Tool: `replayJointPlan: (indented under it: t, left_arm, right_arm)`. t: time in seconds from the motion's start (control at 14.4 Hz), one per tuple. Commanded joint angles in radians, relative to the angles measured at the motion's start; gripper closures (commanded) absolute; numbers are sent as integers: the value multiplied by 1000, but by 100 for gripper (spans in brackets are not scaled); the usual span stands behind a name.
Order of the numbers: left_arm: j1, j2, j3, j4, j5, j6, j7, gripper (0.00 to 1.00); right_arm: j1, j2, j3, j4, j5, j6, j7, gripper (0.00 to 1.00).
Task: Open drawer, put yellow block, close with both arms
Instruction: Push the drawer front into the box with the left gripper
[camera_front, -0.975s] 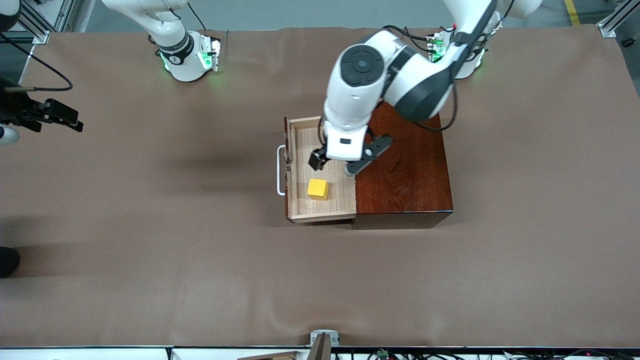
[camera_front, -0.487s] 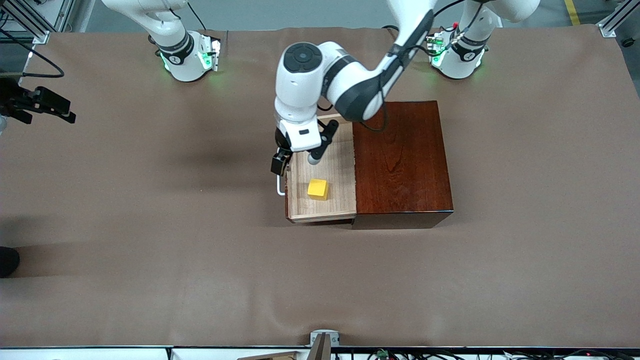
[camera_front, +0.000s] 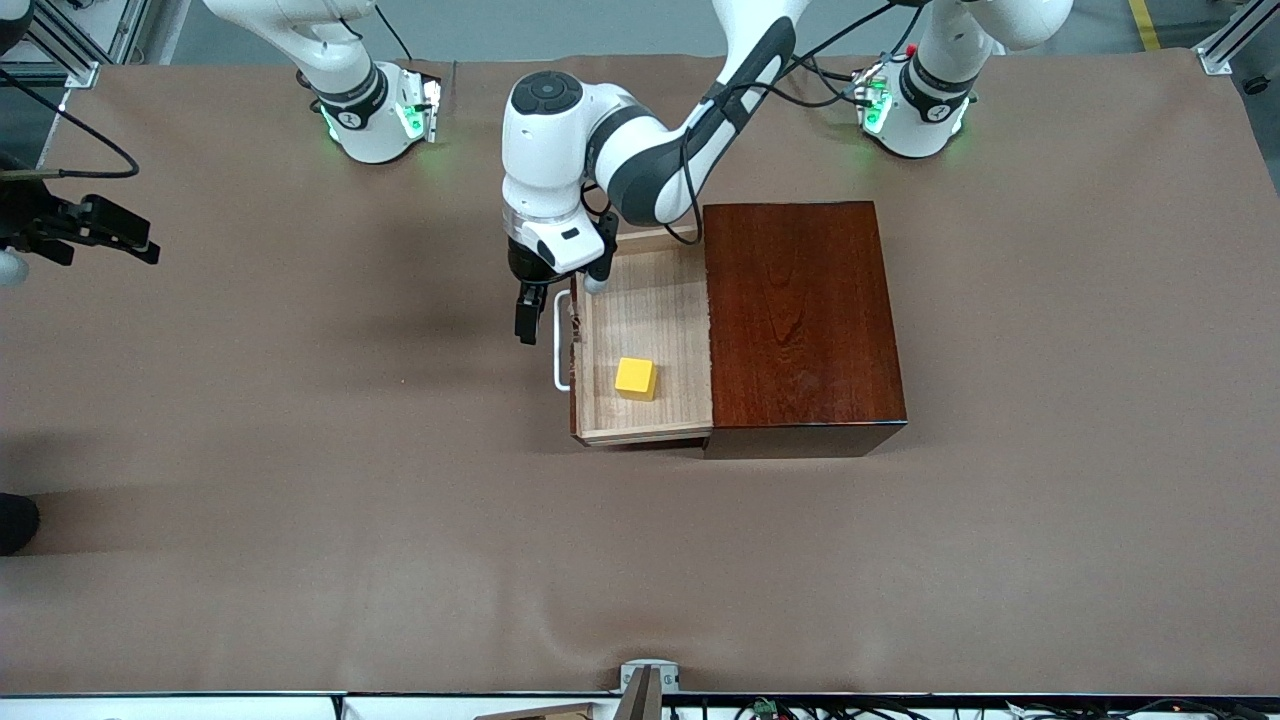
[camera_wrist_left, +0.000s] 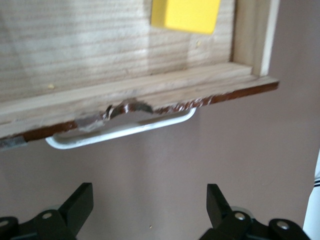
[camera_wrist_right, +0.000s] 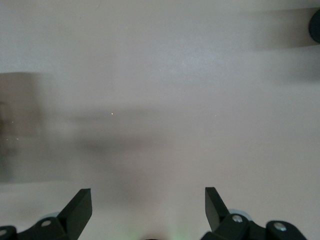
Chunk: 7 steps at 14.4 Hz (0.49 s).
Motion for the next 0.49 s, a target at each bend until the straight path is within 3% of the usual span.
replayJointPlan:
  t: [0.0, 0.42]
  left_arm:
    - [10, 38, -28, 35, -40, 43, -1, 0]
    - [56, 48, -19, 28, -232, -14, 28, 0]
  right_arm:
    - [-7, -1, 9, 10, -14, -6, -2, 0]
    - [-8, -2, 9, 10, -12, -6, -1, 0]
